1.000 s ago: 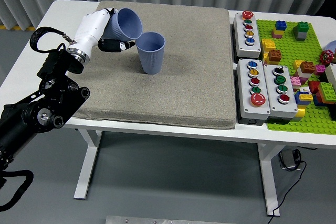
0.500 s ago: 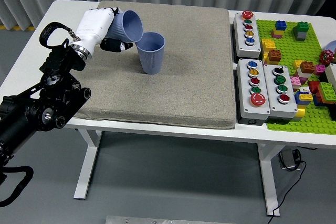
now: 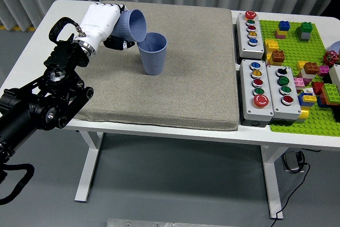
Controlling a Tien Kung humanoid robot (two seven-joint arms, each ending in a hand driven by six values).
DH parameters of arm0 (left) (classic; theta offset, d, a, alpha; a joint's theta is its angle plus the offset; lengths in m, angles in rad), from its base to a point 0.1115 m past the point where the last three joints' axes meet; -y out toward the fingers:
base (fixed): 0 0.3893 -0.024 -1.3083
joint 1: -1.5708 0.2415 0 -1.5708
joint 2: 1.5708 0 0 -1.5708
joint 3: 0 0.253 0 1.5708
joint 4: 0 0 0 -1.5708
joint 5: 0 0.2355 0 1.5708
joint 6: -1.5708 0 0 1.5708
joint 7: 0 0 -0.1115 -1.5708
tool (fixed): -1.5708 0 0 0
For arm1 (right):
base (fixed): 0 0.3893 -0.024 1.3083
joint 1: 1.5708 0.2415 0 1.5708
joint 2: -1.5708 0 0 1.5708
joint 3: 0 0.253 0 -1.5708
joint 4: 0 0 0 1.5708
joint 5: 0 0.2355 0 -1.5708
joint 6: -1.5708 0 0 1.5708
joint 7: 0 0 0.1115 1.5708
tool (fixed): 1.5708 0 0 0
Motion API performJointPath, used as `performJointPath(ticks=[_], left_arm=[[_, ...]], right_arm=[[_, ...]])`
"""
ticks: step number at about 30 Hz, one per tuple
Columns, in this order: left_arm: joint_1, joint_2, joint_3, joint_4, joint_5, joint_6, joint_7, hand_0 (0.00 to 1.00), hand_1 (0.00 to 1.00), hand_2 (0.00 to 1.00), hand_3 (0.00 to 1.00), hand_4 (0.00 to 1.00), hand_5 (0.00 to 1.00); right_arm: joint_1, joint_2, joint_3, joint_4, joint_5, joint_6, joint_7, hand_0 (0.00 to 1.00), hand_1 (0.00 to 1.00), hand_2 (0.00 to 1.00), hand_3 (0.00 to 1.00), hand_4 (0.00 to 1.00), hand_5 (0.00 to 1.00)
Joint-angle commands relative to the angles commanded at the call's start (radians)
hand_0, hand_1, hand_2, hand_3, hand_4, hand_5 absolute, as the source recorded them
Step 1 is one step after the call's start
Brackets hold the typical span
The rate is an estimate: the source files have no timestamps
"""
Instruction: Pick cup pour cup place
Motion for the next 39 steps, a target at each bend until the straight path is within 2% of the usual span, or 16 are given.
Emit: performJointPath(ticks=[26,39], left_arm=[[-0.033,0.016,0.089,0.012,0.011,0.029,0.031,0.572,0.540,0.532,0.559,0.883,0.185],[-0.053,0.036,0.133,0.006,0.011,0.030,0.050,0.569,0.539,0.530,0.555,0.879,0.186]], right_arm=[[-0.005,0.001,0.001,0.001,0.002,-0.002,-0.002,0.700,0.706,0.664,0.628,0.040,0.330],[-0.006,0.001,-0.001,0.001,0.008,-0.003,-0.002,0.700,0.706,0.665,0.628,0.039,0.327]])
